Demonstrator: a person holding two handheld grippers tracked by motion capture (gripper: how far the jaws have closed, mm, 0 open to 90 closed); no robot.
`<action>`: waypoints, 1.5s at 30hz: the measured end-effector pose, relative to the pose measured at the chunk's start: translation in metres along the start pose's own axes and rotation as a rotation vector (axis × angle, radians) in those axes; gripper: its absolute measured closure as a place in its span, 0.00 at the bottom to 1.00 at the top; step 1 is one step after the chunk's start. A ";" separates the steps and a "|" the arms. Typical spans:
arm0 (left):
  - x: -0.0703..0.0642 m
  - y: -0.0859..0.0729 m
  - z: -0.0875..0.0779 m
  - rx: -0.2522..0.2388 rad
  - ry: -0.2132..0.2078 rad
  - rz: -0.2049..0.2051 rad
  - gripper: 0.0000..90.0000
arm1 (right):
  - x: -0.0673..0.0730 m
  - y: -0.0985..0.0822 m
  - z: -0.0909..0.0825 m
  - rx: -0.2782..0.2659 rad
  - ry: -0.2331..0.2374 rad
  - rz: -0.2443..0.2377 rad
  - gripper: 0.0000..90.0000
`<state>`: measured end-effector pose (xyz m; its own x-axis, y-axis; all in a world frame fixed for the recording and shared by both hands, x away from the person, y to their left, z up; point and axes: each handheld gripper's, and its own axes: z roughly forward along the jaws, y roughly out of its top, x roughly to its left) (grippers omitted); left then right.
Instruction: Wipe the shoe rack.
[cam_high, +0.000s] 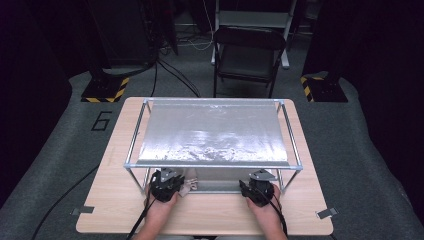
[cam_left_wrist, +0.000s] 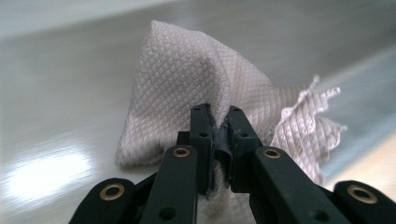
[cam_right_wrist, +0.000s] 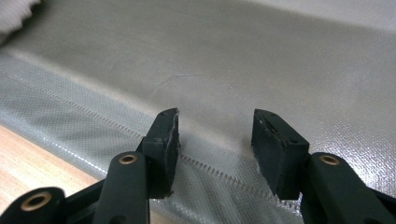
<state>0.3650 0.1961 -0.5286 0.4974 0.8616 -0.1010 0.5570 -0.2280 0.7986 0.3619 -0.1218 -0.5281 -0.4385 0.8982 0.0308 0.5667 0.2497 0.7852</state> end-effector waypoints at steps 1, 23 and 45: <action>-0.003 0.000 0.001 -0.012 -0.005 0.017 0.92 | 0.000 0.000 0.000 0.000 -0.001 0.003 0.57; 0.026 -0.012 -0.027 0.019 0.209 0.042 0.92 | 0.000 0.000 0.000 -0.001 -0.004 0.007 0.57; 0.007 -0.002 -0.005 -0.004 0.104 -0.025 0.92 | 0.000 -0.001 -0.002 0.003 -0.025 0.018 0.58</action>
<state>0.3641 0.2049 -0.5279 0.4114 0.9095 -0.0592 0.5654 -0.2037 0.7992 0.3598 -0.1227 -0.5276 -0.4108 0.9112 0.0294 0.5765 0.2347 0.7827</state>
